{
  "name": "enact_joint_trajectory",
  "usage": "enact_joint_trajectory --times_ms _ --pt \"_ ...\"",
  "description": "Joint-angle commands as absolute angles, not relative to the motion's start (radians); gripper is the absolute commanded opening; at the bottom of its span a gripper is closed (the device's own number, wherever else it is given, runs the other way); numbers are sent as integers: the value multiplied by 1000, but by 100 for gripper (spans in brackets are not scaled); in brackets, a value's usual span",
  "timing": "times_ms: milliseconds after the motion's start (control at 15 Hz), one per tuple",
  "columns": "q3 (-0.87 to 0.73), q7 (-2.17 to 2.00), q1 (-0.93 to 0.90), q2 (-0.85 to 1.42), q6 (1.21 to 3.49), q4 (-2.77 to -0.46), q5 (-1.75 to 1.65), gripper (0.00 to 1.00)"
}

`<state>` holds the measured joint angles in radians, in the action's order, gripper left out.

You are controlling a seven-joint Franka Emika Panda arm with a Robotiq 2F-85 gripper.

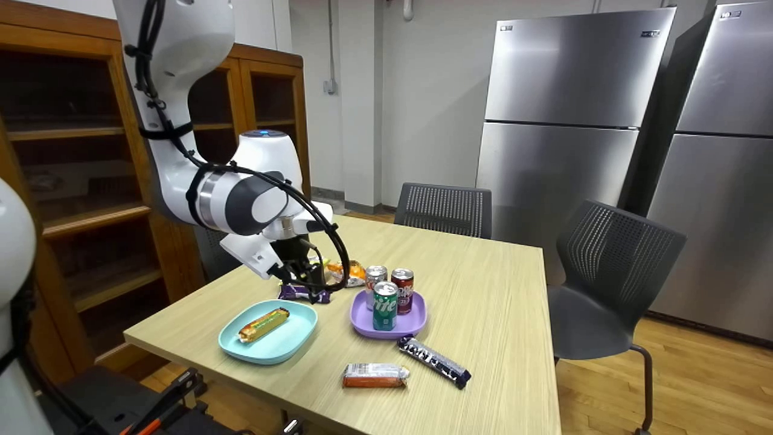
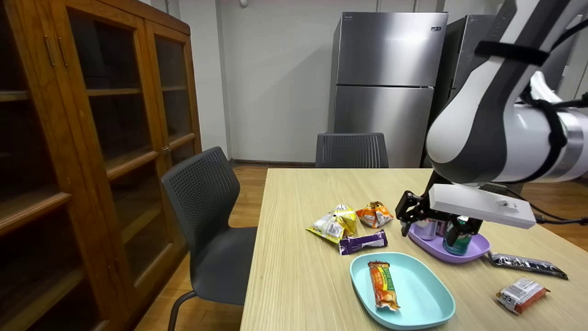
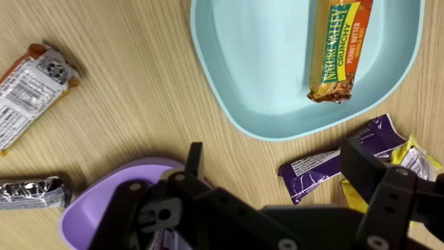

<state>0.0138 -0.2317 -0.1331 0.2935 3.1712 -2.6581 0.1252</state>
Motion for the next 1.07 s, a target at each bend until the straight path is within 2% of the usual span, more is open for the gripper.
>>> enact_joint_trajectory --times_ms 0,600,1000 --pt "9 -290 -193 382 3193 -2570 171 100" --pt "-112 -416 -415 554 3246 -2397 296 100" --pt "-166 -468 -494 637 3245 -2310 365 100"
